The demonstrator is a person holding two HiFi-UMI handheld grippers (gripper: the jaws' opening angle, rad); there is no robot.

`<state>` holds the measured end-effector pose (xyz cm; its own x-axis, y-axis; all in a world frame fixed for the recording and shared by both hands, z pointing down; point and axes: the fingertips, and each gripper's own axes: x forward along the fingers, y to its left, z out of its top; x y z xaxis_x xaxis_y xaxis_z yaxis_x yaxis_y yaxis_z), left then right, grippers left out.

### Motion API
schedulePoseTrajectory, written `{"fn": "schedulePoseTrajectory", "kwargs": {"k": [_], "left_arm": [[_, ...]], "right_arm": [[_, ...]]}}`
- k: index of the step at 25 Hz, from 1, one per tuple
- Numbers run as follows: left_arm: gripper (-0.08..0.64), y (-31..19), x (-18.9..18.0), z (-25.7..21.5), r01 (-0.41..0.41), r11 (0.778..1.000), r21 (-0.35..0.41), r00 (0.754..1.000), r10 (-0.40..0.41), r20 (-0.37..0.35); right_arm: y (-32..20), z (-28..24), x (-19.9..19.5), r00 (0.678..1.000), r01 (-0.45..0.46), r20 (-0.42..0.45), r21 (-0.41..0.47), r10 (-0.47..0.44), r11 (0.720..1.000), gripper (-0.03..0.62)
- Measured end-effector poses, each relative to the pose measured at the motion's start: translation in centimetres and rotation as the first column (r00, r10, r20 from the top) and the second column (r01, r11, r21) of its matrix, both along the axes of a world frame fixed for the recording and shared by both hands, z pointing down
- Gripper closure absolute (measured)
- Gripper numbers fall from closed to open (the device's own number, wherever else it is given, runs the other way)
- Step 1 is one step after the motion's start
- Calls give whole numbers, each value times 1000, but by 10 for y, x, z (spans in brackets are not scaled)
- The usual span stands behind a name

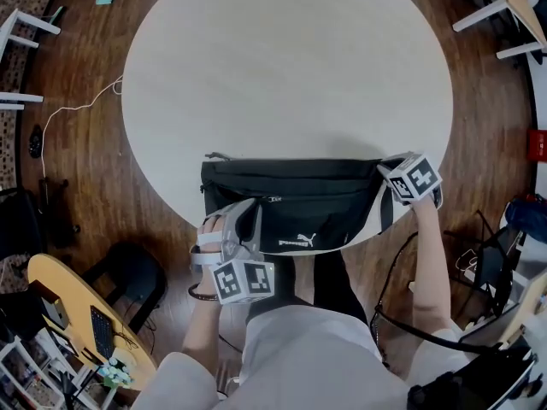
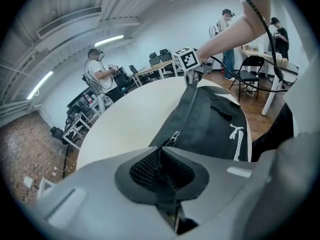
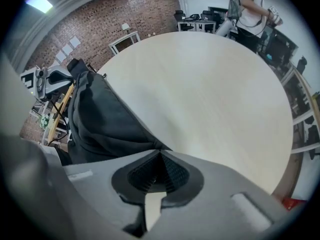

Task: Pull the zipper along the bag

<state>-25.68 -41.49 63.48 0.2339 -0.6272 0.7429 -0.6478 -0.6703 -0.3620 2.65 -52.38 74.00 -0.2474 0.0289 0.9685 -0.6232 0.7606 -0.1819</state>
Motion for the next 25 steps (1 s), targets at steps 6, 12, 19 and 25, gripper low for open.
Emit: {"fn": "schedulePoseTrajectory", "kwargs": {"k": [6, 12, 19, 25], "left_arm": [[525, -1, -48, 10, 74, 997, 7, 997, -74, 22], [523, -3, -86, 16, 137, 990, 16, 990, -137, 18], [523, -11, -146, 39, 278, 961, 1, 961, -277, -17], [520, -30, -162, 74, 320, 947, -22, 944, -320, -83]], "right_arm": [[0, 2, 3, 999, -10, -43, 27, 12, 1000, 603], [3, 3, 2, 998, -20, -67, 20, 21, 1000, 601], [2, 3, -1, 996, -33, -79, 23, 35, 999, 603], [1, 6, 1, 996, -74, -57, 32, 75, 997, 601]]}}
